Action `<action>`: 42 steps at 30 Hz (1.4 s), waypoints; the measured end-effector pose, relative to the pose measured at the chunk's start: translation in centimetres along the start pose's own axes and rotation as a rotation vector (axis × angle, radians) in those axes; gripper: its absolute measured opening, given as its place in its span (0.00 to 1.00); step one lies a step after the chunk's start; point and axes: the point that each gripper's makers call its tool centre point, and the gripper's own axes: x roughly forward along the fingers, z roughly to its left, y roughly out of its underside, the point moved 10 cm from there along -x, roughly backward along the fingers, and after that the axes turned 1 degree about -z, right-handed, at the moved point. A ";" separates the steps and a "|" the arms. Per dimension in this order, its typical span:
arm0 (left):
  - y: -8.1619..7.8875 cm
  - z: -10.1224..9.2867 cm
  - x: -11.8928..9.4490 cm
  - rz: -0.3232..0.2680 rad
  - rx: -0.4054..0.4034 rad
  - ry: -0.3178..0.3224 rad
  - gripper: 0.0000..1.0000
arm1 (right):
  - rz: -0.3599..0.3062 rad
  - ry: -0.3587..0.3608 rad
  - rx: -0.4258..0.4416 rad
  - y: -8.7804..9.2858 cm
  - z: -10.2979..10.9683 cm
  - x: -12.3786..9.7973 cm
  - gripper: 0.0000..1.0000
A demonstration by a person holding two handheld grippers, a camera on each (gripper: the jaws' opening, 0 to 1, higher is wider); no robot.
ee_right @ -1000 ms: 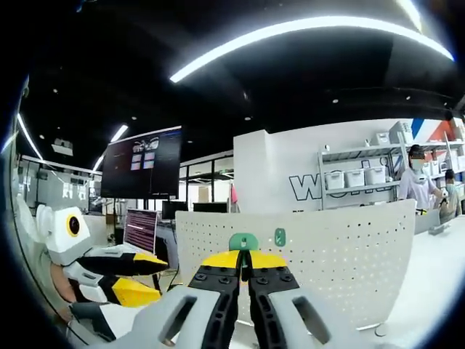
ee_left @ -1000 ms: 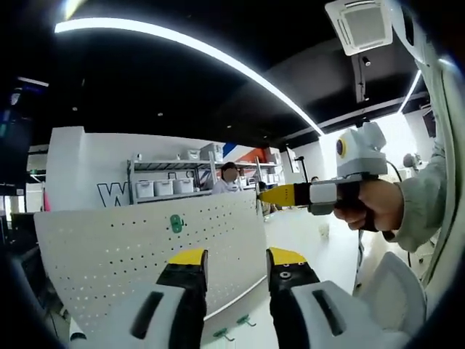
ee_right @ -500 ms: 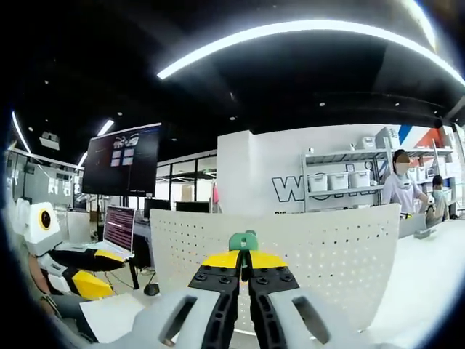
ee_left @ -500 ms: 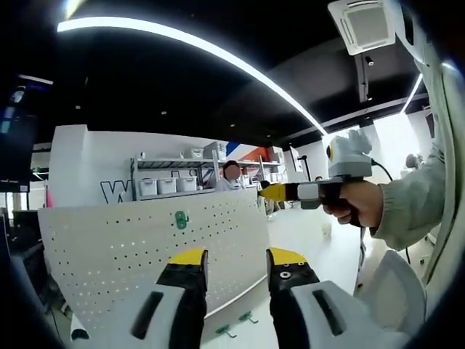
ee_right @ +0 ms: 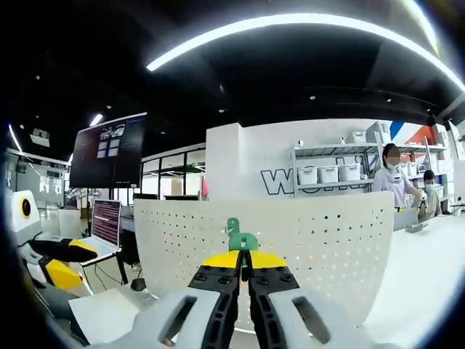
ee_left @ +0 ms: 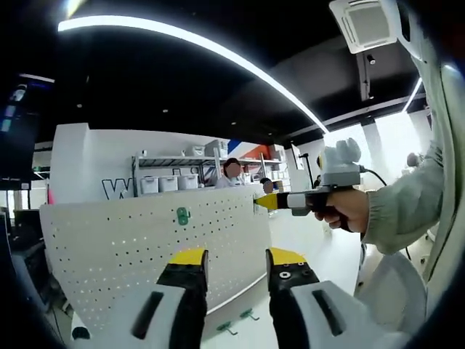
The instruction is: Insert the hook assembly into the mounting plate slot until the hook locks in place.
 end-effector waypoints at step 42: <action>2.2 1.4 -0.2 0.055 -0.043 -0.055 0.44 | 0.044 0.032 0.030 1.7 -1.0 10.1 0.01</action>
